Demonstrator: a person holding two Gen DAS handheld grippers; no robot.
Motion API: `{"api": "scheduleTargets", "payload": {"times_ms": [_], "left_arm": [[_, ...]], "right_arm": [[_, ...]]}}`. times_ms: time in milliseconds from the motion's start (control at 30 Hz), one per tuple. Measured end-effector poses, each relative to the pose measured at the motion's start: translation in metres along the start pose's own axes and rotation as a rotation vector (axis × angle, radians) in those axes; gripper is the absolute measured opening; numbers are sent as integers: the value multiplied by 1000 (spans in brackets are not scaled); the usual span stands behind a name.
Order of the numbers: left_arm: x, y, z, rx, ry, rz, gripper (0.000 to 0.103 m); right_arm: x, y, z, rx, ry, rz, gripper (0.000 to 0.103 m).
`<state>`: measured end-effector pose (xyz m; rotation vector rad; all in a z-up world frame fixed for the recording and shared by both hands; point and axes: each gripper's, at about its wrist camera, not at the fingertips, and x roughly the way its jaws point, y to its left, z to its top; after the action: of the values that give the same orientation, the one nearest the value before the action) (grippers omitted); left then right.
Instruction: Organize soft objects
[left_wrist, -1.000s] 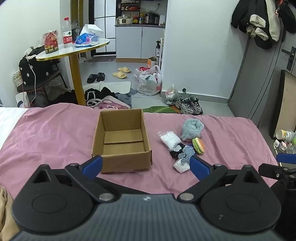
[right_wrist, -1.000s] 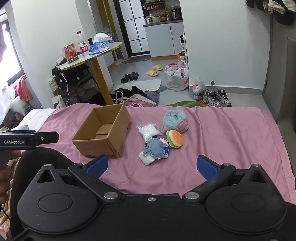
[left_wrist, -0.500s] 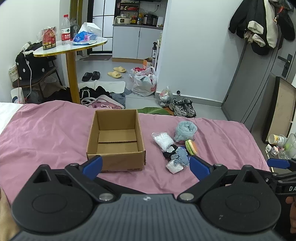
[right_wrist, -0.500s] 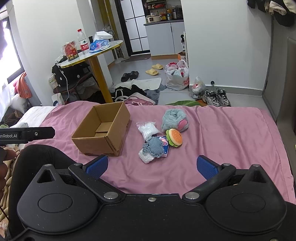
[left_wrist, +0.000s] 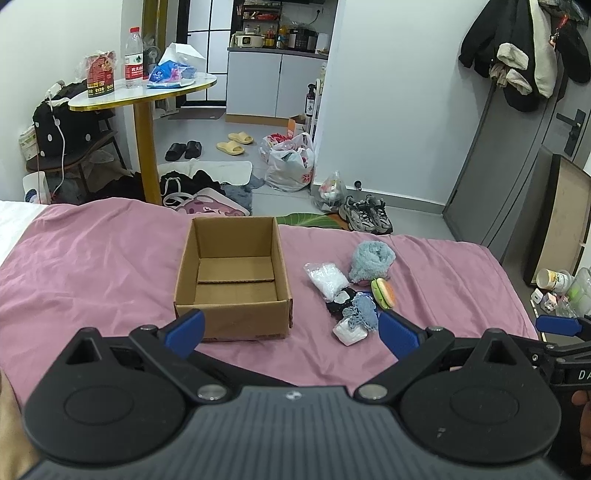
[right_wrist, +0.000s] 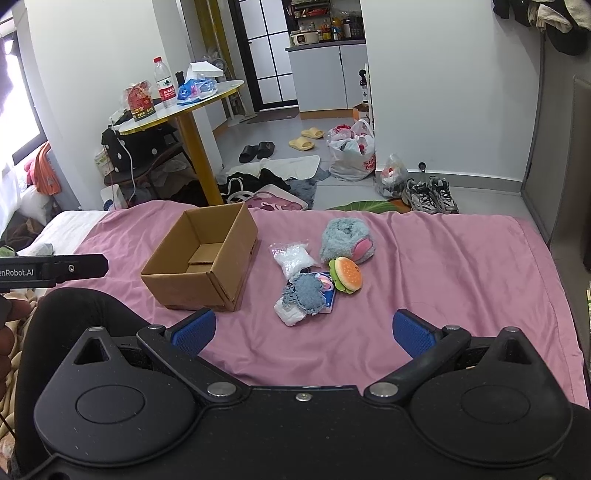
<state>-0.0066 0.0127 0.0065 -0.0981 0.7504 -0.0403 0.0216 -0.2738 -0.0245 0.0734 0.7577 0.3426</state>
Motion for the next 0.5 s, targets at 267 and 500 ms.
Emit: {"api": "scheduleTargets", "payload": {"times_ms": [267,500], "left_arm": [[-2,6,-1,-17,-9,-15,100],[0,10,-1,-31,-4,-17,100]], "right_arm": [[-2,3,2,-7,5,-13,103],[6,14,4,-10,-1,-25,103]]}}
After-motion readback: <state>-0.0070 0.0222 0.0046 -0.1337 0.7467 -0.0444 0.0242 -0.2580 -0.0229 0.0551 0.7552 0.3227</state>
